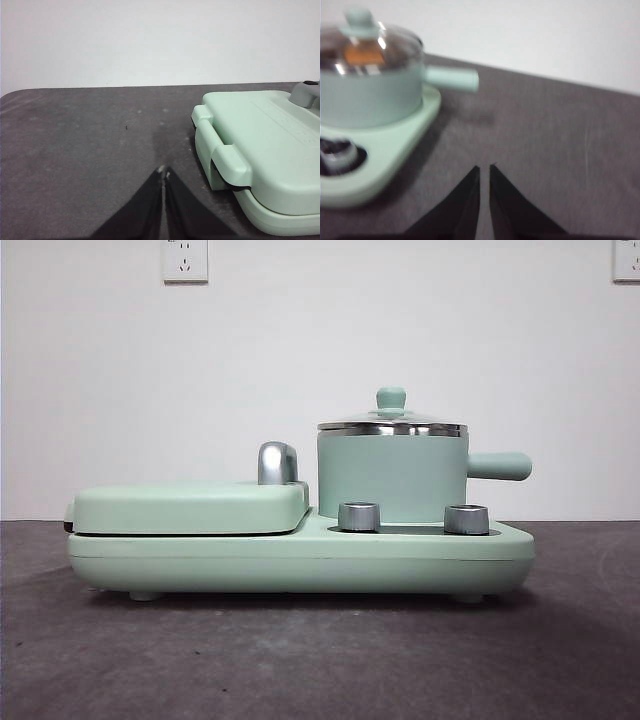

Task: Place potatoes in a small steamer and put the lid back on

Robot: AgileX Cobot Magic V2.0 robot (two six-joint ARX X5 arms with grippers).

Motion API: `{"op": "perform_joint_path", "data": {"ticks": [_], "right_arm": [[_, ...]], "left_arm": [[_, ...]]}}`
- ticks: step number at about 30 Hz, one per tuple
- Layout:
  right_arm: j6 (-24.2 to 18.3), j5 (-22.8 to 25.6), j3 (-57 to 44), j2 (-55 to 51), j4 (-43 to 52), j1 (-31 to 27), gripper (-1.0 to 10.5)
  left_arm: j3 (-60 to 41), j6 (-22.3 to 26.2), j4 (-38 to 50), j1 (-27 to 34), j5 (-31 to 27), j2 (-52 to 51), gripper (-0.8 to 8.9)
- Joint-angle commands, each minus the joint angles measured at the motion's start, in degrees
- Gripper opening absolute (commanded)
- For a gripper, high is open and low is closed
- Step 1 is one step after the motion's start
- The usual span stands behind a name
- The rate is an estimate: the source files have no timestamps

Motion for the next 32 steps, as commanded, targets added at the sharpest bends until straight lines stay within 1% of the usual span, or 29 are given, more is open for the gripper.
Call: {"op": "perform_joint_path", "data": {"ticks": [1,3,6,32], "right_arm": [[2.69,0.04,-4.37,-3.04,4.61,-0.61,0.3],[3.48,0.04,-6.99,-6.01,4.79,-0.68,0.3],[3.39,0.13,-7.39,-10.25,0.28,-0.68,0.3],[3.63,0.04,-7.37,-9.86,0.63,-0.68,0.3]], "left_arm": [[-1.11,0.17,0.68,0.11,-0.11,-0.02,0.06],[-1.14,0.17,0.7,0.11,-0.09,-0.02,0.06],[-1.11,0.17,0.72,0.11,-0.11,-0.02,0.06],[-1.11,0.17,1.53,0.11,-0.11,-0.02,0.06]]}}
